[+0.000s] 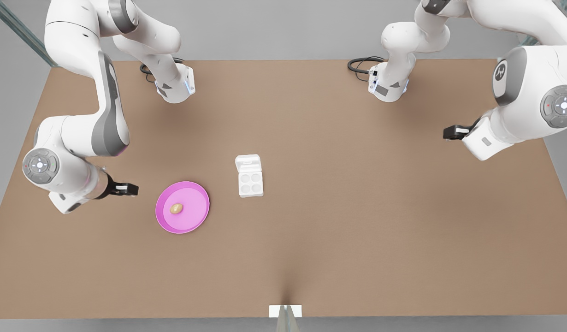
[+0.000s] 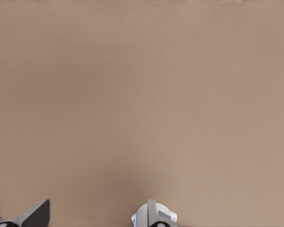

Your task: Pack egg into the box and close the box lid

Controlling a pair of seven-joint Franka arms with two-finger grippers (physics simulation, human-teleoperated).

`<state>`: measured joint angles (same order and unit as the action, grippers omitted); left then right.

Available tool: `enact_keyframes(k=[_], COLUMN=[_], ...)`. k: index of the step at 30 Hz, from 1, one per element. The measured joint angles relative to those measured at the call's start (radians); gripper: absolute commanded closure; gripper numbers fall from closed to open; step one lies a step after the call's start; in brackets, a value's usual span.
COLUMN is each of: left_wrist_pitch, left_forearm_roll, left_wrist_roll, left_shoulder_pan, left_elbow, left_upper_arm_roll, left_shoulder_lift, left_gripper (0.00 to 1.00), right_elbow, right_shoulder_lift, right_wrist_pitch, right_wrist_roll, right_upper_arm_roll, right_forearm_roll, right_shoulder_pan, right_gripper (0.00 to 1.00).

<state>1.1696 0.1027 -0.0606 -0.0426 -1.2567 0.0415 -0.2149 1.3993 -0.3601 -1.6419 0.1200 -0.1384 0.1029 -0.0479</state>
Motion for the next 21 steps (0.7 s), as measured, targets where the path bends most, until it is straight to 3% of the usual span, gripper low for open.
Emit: enact_keyframes(k=[4,9,12,17,19,21], left_wrist_pitch=[0.065,0.103,0.114,0.122,0.124,0.125], left_forearm_roll=[0.002,0.004,0.004,0.004,0.005,0.005], left_wrist_roll=[-0.016,-0.032,-0.04,-0.051,-0.055,-0.058], left_shoulder_pan=[0.003,0.001,0.001,0.001,0.001,0.001], left_elbow=[-0.003,-0.013,-0.017,-0.018,-0.018,-0.018], left_upper_arm_roll=[0.0,0.0,0.0,0.0,0.0,0.0], left_shoulder_lift=[-0.007,-0.011,-0.012,-0.012,-0.012,-0.012], left_gripper=[0.0,0.0,0.0,0.0,0.0,0.0], right_elbow=[-0.026,-0.014,0.136,0.367,0.521,0.592], right_shoulder_lift=[-0.064,-0.275,-0.291,-0.157,-0.068,-0.036], right_wrist_pitch=[-0.057,-0.102,-0.187,-0.382,-0.489,-0.593], right_wrist_roll=[-0.003,-0.006,-0.009,-0.022,-0.025,-0.028], right_upper_arm_roll=[0.003,0.006,0.001,-0.152,-0.288,-0.363], right_forearm_roll=[0.003,0.004,0.012,0.018,0.018,0.018], right_shoulder_pan=[-0.012,-0.051,-0.104,-0.254,-0.371,-0.434], right_gripper=[0.0,0.0,0.0,0.0,0.0,0.0])
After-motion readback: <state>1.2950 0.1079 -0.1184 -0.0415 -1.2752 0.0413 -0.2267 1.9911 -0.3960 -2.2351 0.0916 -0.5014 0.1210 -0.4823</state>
